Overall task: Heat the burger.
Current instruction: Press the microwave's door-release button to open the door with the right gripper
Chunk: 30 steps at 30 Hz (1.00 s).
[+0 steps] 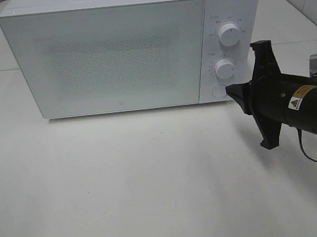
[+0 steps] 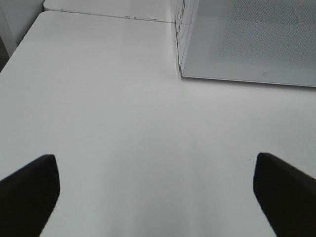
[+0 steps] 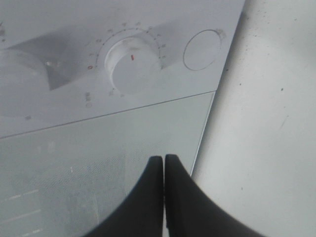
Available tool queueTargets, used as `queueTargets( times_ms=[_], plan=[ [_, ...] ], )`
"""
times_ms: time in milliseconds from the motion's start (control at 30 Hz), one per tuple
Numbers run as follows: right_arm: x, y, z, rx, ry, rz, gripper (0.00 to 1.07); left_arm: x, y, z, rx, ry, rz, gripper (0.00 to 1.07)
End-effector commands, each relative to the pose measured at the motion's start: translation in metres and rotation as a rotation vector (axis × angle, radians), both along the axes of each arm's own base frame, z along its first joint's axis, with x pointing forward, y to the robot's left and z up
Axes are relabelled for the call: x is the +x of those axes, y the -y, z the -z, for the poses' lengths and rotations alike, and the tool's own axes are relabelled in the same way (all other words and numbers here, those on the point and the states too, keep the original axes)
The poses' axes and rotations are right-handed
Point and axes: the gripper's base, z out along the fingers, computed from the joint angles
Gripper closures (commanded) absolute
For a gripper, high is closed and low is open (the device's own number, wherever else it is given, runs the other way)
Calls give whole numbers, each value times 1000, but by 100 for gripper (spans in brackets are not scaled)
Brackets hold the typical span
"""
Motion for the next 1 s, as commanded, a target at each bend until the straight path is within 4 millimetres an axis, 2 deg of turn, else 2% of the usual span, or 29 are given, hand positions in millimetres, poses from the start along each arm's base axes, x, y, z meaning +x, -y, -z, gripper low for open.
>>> queueTargets(
  times_ms=[33, 200, 367, 667, 1000],
  plan=[
    [2, 5, 4, 47, -27, 100, 107, -2, 1, -1, -5, 32, 1, 6],
    [3, 7, 5, 59, -36, 153, 107, -2, 1, -1, -5, 32, 1, 6],
    [-5, -7, 7, 67, -49, 238, 106, -2, 1, -1, -5, 32, 1, 6],
    [-7, -13, 16, 23, -5, 308, 105, -2, 1, -1, -5, 32, 1, 6],
    [15, -27, 29, 18, -7, 309, 104, -2, 1, -1, -5, 32, 1, 6]
  ],
)
